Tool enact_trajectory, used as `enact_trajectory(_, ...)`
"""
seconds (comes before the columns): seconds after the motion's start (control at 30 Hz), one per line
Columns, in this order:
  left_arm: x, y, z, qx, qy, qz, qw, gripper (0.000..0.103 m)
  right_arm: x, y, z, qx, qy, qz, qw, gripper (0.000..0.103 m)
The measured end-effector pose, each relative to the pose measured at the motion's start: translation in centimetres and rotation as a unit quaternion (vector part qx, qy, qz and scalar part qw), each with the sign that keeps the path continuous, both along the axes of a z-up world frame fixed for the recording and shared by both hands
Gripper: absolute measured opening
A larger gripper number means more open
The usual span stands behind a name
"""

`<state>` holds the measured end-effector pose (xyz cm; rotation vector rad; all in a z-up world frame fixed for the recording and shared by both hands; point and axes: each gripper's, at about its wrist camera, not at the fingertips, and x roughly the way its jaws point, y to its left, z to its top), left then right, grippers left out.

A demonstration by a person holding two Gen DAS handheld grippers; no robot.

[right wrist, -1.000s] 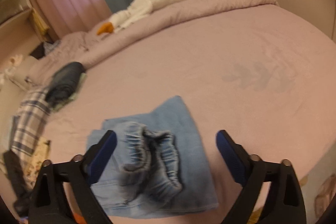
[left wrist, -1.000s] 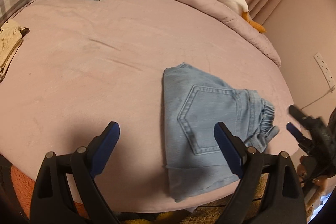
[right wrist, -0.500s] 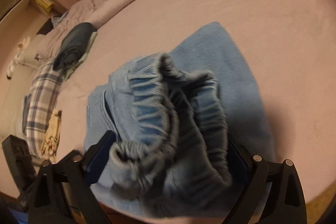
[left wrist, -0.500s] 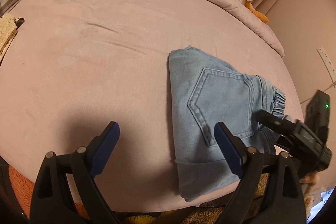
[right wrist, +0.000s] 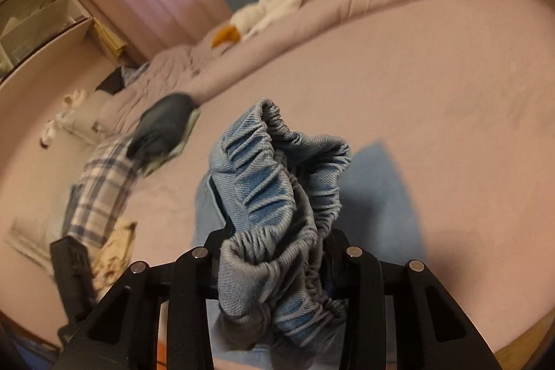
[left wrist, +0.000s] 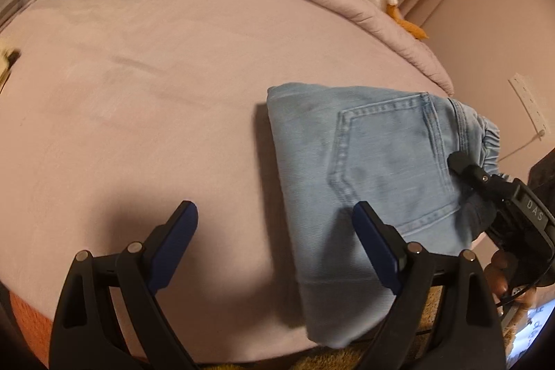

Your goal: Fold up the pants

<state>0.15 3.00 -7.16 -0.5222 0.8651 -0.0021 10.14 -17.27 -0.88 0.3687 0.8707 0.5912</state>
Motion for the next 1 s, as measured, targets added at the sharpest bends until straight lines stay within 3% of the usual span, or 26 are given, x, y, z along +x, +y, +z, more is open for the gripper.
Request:
enact_trajectory(0.13, 2.3, -1.7, 0.2, 0.029, -0.009, -0.029, 0.9991, 0.085, 1.1, -1.0, -2.2, -0.024, 0.024, -0.018, 0.999, 0.04)
enact_trajectory(0.23, 3.6, -2.5, -0.8, 0.021, -0.001, -0.055, 0.9982, 0.075, 2.0, -0.9, -4.8, -0.073, 0.058, -0.04, 0.995, 0.04)
enact_trajectory(0.3, 4.0, -2.5, -1.5, 0.011, 0.003, -0.057, 0.9983, 0.073, 2.2, -0.9, -5.7, -0.079, 0.068, -0.039, 0.994, 0.04)
enact_trajectory(0.53, 3.3, -1.7, -3.0, -0.05, 0.029, -0.059, 0.9966, 0.073, 2.1, -0.3, -5.5, -0.086, 0.062, -0.035, 0.994, 0.041)
enact_trajectory(0.67, 2.5, -2.0, -2.4, -0.05, 0.031, -0.065, 0.9961, 0.073, 1.7, -1.2, -5.1, -0.094, 0.057, -0.036, 0.993, 0.042)
enact_trajectory(0.73, 2.4, -2.2, -1.8, -0.053, 0.034, -0.071, 0.9955, 0.068, 1.6, -1.1, -5.0, -0.1, 0.053, -0.037, 0.993, 0.041)
enact_trajectory(0.87, 2.5, -3.1, -0.4, -0.036, 0.013, -0.093, 0.9949, 0.067, 1.5, -1.4, -5.0, -0.09, 0.064, -0.033, 0.993, 0.042)
enact_trajectory(0.93, 3.0, -3.8, -0.8, -0.003, 0.028, -0.099, 0.9947, 0.067, 1.6, -1.4, -5.2, -0.092, 0.069, -0.033, 0.993, 0.042)
enact_trajectory(1.0, 3.3, -3.7, -1.9, -0.006, 0.046, -0.095, 0.9944, 0.067, 1.6, -1.3, -5.2, -0.095, 0.07, -0.029, 0.993, 0.042)
